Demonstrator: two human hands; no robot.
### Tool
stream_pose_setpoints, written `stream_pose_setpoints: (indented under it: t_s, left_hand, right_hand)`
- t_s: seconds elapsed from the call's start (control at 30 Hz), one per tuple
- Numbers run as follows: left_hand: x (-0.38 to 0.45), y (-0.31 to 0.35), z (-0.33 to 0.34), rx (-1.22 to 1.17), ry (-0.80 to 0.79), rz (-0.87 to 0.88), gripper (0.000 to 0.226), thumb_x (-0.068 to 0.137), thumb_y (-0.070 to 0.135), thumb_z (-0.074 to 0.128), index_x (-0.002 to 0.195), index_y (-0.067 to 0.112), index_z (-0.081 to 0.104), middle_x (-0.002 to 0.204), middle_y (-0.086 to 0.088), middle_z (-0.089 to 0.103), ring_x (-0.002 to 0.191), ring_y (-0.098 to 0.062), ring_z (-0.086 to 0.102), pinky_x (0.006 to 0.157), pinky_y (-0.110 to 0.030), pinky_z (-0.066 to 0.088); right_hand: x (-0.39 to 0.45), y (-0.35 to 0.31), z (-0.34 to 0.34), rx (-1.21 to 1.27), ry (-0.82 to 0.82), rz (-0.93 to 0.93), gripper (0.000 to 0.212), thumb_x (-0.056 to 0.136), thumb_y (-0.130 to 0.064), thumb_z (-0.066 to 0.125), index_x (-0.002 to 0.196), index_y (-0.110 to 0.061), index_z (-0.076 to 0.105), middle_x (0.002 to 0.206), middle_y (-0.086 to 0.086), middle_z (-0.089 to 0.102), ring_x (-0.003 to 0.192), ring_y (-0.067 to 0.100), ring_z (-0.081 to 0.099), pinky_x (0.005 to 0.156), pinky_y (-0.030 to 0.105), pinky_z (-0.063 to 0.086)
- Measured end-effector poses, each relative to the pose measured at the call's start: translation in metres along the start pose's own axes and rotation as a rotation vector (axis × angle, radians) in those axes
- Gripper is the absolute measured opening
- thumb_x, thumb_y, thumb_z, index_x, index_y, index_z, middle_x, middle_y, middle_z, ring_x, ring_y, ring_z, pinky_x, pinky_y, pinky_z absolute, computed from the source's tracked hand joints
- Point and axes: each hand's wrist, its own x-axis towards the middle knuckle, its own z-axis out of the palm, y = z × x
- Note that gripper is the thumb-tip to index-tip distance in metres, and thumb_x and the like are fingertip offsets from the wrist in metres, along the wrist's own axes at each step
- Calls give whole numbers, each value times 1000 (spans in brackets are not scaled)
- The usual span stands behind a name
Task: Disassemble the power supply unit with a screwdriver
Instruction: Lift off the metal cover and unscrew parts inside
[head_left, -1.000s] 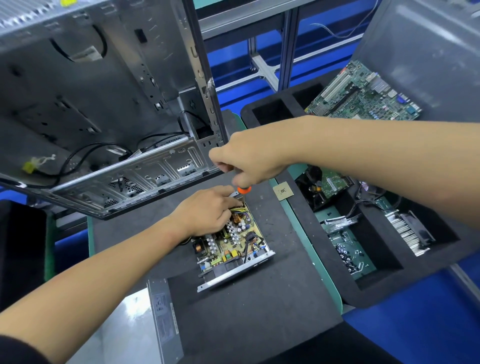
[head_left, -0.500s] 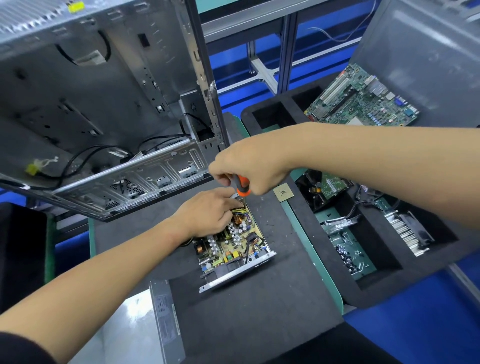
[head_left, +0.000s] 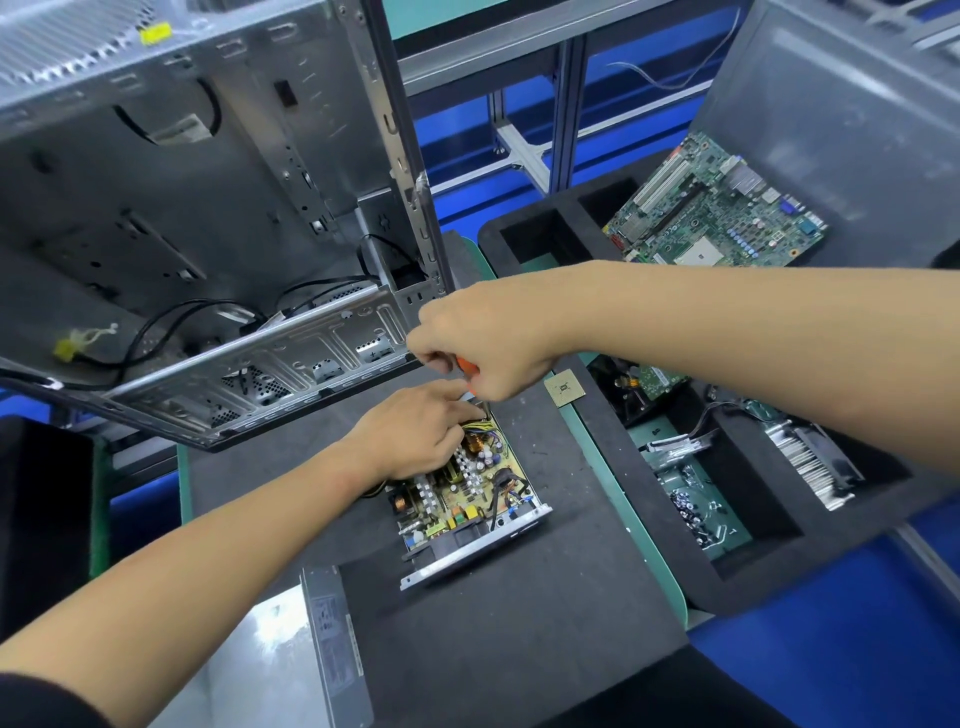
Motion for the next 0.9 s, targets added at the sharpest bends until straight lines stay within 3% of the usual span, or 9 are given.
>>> stream_pose_setpoints:
  t_s: [0.07, 0.13, 0.2, 0.37, 0.5, 0.67, 0.77, 0.83, 0.9]
  left_hand:
    - [0, 0, 0, 0, -3, -10, 56, 82, 26, 28, 127, 20, 60, 121, -6, 59, 106, -26, 56, 84, -35, 47]
    - [1, -1, 0, 31, -23, -7, 59, 82, 27, 24, 130, 22, 58, 125, -4, 54, 110, -24, 53, 85, -38, 47]
    - [1, -1, 1, 44, -32, -8, 60, 82, 28, 23, 130, 22, 57, 126, -4, 52, 110, -23, 52, 86, -40, 47]
    - [1, -1, 1, 51, -26, 3, 58, 83, 28, 24, 129, 20, 58, 119, -6, 55, 105, -25, 55, 83, -40, 48]
    - [1, -2, 1, 63, -31, -6, 60, 82, 28, 23, 131, 21, 57, 116, -7, 53, 101, -26, 55, 82, -40, 47]
    - [2, -3, 2, 68, -36, 6, 61, 81, 28, 21, 130, 21, 57, 128, -6, 51, 110, -22, 52, 85, -40, 47]
    - [2, -2, 1, 53, -29, 7, 59, 81, 27, 23, 129, 20, 59, 132, -5, 52, 112, -23, 52, 87, -40, 48]
    - [2, -2, 1, 42, -23, 2, 58, 81, 26, 25, 128, 20, 59, 128, -4, 53, 108, -25, 54, 84, -40, 48]
    - [2, -2, 1, 46, -28, 6, 58, 82, 26, 25, 129, 20, 58, 114, -4, 54, 100, -25, 55, 80, -41, 48]
  right_hand:
    - [1, 1, 4, -165, 36, 112, 23, 100, -39, 43, 104, -16, 46, 84, 2, 43, 64, 15, 41, 51, 30, 25]
    - [3, 2, 4, -231, 54, 140, 21, 106, -32, 33, 108, -15, 44, 74, -1, 34, 59, 12, 34, 48, 31, 21]
    - [3, 4, 2, -66, 20, 145, 9, 101, -24, 44, 103, -15, 41, 79, 3, 43, 61, 14, 40, 49, 30, 25]
    - [-7, 3, -1, 72, -24, 39, 21, 84, -15, 59, 98, -18, 43, 98, 1, 50, 77, 18, 46, 56, 20, 30]
    - [-2, 3, 4, -202, 21, 192, 17, 105, -31, 33, 99, -16, 33, 81, 4, 40, 60, 17, 39, 50, 31, 28]
    - [-4, 10, 1, 57, -4, 80, 20, 84, -9, 58, 97, -19, 46, 81, -6, 49, 67, 7, 45, 53, 24, 32]
    - [-5, 10, 1, 104, 11, 73, 19, 86, -24, 63, 98, -17, 49, 88, -2, 57, 75, 15, 53, 56, 23, 37]
    - [-1, 10, 3, 29, 2, 201, 32, 97, -44, 47, 100, -13, 48, 87, 7, 59, 75, 24, 62, 63, 34, 49]
    - [1, 11, 4, -89, -10, 249, 30, 104, -36, 33, 102, -10, 49, 85, 12, 55, 71, 31, 65, 64, 42, 54]
